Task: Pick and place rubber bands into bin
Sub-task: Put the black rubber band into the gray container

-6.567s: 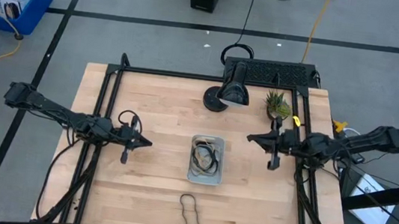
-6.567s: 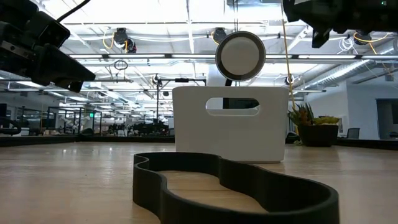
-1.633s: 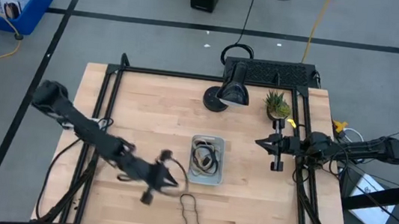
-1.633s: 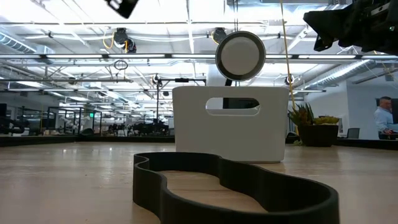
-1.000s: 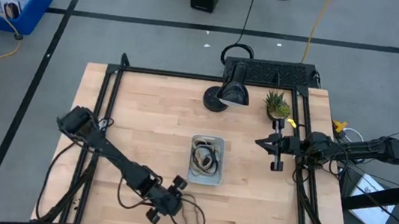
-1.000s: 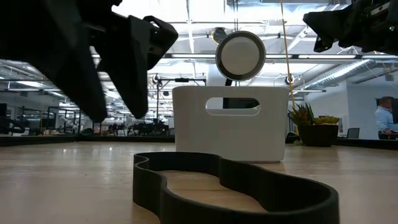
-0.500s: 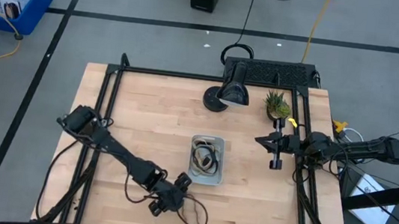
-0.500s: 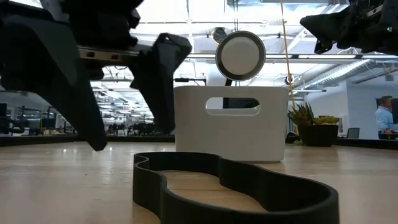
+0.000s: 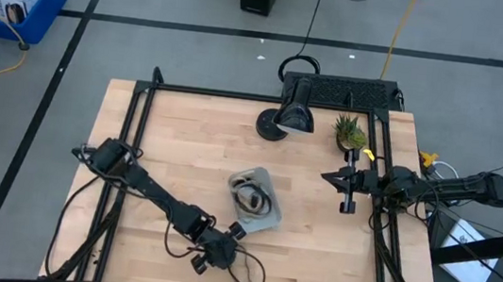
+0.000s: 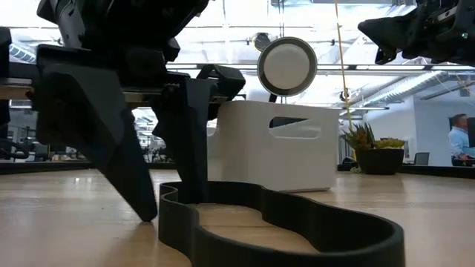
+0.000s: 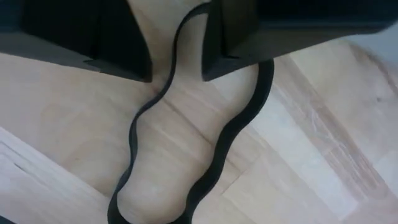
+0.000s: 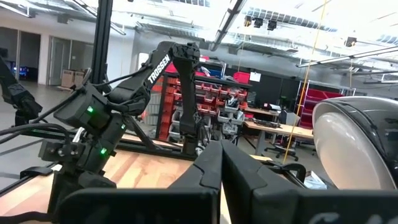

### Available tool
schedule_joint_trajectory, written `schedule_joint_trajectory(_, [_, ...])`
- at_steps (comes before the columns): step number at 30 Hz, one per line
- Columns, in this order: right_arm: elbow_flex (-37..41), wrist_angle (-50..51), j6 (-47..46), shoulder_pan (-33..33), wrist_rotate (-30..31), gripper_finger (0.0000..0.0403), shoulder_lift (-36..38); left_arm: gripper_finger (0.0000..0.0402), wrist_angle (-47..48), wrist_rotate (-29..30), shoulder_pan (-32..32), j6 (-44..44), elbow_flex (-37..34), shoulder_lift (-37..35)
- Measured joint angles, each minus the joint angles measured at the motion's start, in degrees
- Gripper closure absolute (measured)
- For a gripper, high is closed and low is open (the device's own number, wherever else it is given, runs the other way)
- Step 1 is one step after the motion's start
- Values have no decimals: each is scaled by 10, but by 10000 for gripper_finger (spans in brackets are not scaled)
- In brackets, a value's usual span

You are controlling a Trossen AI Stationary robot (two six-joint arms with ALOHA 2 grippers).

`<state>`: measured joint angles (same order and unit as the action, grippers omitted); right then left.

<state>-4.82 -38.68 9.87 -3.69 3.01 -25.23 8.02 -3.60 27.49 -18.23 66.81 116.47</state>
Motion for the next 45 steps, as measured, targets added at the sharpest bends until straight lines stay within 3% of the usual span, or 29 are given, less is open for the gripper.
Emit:
schedule_joint_trajectory(6, [0,0,0,0,1,403,0,372,0,0,3,-14,-1,-8])
schedule_joint_trajectory(8, [0,0,0,0,1,403,0,390,3,0,5,-18,-2,-15])
schedule_joint_trajectory(16, [0,0,0,0,1,403,0,395,32,28,13,-22,-5,-73])
schedule_joint_trajectory(33, [0,3,0,0,2,403,0,398,174,231,80,-17,-5,-312])
schedule_joint_trajectory(39, [0,3,0,0,2,403,0,400,97,244,95,-9,-71,-414])
schedule_joint_trajectory(45, [0,4,-2,0,2,403,-1,400,-49,248,94,37,-225,-535])
